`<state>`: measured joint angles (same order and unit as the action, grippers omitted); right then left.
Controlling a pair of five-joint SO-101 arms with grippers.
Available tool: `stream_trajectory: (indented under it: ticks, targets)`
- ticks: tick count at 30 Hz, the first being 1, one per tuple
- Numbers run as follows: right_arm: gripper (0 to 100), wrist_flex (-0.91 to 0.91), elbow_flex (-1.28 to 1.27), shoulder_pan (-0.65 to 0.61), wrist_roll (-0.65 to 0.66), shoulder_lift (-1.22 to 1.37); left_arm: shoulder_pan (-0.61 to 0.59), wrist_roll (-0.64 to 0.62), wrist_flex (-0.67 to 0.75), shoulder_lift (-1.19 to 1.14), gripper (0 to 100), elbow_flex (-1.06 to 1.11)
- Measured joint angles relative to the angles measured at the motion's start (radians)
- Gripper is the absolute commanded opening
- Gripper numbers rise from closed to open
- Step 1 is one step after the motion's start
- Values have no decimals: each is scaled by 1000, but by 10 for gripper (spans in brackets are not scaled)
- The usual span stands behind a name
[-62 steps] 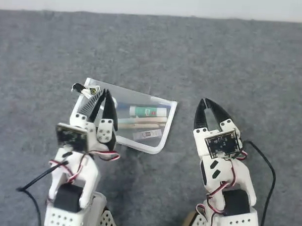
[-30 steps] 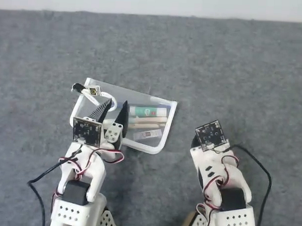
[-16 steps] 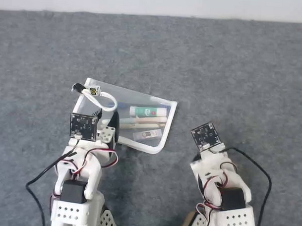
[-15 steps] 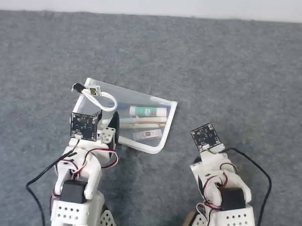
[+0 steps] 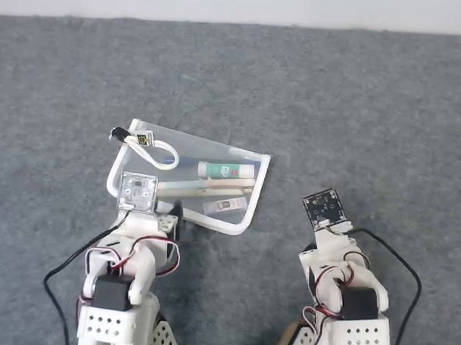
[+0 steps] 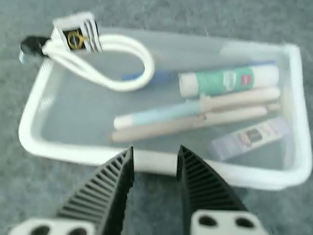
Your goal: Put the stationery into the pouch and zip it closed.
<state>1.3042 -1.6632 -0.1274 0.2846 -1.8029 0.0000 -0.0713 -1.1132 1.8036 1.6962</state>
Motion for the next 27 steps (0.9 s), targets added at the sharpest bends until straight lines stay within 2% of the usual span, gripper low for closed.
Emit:
stream_trajectory:
  ticks: [10, 20, 27]
  targets:
    - [6, 0, 0, 0, 0, 0, 0, 0, -146, 0, 134, 0]
    - [6, 0, 0, 0, 0, 0, 0, 0, -147, 0, 134, 0]
    - [6, 0, 0, 0, 0, 0, 68, 0, -147, 0, 134, 0]
